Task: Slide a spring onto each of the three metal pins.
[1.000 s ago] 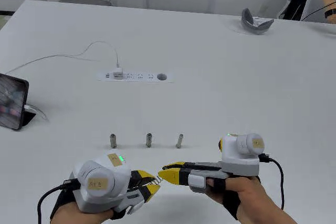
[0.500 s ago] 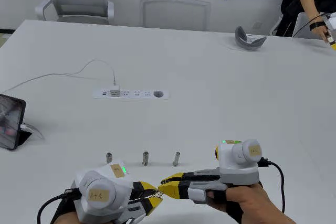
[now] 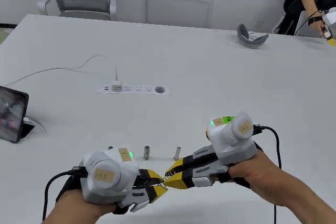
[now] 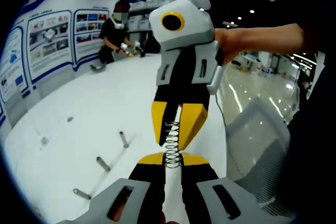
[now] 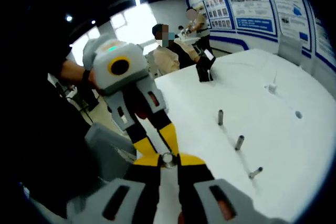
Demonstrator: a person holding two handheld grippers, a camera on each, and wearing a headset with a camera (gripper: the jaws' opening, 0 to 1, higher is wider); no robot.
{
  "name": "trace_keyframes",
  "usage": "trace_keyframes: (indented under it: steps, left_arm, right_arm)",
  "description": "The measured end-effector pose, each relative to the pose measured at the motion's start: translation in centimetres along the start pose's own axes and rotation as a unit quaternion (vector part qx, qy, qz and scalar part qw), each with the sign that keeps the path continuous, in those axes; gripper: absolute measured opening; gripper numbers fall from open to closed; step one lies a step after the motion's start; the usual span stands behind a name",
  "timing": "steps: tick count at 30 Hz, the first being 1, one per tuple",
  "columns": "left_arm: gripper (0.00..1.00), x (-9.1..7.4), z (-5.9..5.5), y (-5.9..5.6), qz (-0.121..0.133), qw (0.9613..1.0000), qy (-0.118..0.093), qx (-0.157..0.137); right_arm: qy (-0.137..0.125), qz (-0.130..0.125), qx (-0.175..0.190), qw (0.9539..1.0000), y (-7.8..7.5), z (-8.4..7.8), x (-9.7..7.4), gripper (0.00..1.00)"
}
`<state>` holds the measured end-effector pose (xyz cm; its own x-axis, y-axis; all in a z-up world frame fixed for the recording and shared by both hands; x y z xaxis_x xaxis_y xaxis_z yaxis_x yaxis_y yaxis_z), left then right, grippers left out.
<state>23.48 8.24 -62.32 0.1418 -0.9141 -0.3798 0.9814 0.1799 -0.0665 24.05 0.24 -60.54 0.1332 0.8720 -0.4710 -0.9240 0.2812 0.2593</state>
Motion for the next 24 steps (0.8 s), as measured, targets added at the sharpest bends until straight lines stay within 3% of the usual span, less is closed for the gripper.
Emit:
trace_keyframes:
  steps: [5, 12, 24]
  left_arm:
    - [0.1, 0.08, 0.26, -0.1, -0.011, 0.9999, 0.004, 0.013]
    - [0.1, 0.11, 0.41, -0.02, -0.019, 0.9997, 0.004, 0.016]
    - [0.11, 0.15, 0.3, -0.02, -0.016, 0.9998, -0.001, 0.008]
  right_arm:
    - [0.016, 0.02, -0.012, 0.9996, 0.23, 0.17, 0.15, 0.13]
    - [0.042, 0.026, -0.036, 0.9981, 0.13, -0.12, -0.18, 0.13]
    - [0.03, 0.013, -0.033, 0.9989, 0.21, -0.25, -0.47, 0.12]
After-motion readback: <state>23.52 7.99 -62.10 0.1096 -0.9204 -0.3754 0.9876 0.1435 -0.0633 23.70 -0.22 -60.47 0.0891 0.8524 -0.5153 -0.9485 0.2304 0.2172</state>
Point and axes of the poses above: the centre of the closed fingertips' face, and the gripper's own axes: x roughly forward along the fingers, y roughly to its left, z roughly out of its top, the point moved 6 cm from there along -x, roughly backward along the fingers, and after that the axes turned 9 degrees about -y, right-handed, at the moved point
